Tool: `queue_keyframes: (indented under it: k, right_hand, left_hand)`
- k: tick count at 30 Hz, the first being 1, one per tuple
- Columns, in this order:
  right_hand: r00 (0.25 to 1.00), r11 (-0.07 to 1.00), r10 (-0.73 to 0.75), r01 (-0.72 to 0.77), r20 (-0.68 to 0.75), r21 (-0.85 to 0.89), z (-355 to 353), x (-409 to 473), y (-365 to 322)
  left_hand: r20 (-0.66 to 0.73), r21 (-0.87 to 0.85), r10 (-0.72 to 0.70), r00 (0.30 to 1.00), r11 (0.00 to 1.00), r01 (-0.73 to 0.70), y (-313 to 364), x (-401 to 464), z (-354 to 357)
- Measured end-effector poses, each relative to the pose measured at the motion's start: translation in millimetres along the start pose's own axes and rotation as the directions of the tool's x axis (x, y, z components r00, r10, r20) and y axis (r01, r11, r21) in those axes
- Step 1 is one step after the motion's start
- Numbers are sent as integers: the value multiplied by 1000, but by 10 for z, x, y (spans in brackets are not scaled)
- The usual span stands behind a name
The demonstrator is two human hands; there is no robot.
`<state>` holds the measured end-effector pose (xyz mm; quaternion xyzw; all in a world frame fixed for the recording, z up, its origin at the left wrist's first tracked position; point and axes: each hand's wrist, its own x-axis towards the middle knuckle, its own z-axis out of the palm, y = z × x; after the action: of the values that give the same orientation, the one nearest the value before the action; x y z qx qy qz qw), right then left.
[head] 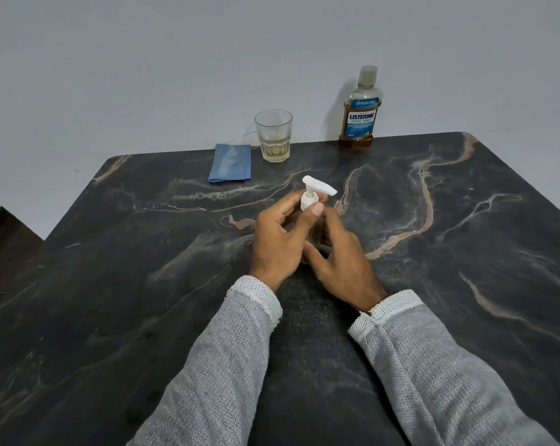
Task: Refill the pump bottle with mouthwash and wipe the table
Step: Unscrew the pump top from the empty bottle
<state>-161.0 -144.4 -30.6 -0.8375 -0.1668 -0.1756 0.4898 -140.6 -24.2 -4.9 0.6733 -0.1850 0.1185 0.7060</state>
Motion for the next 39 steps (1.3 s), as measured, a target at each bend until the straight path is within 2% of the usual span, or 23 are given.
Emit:
queue_keyframes:
  k: [10, 20, 24, 31, 39]
  right_hand:
    - [999, 998, -31, 29, -41, -47, 43, -26, -58]
    - [997, 1000, -16, 15, -80, -18, 55, -42, -86]
    - [997, 1000, -18, 17, -76, -18, 57, -33, -86]
    - [997, 1000, -13, 13, -70, -13, 56, -30, -58]
    - [997, 1000, 12, -12, -70, 9, 63, -31, -71]
  left_hand:
    - [-176, -63, -39, 984, 998, 28, 44, -45, 63]
    - [-52, -154, -51, 997, 987, 42, 131, -98, -13]
    - [-11, -95, -62, 998, 994, 61, 123, -96, -52]
    - [-70, -188, -98, 993, 979, 84, 93, -101, -19]
    - [-47, -238, -93, 995, 968, 80, 79, -76, -60]
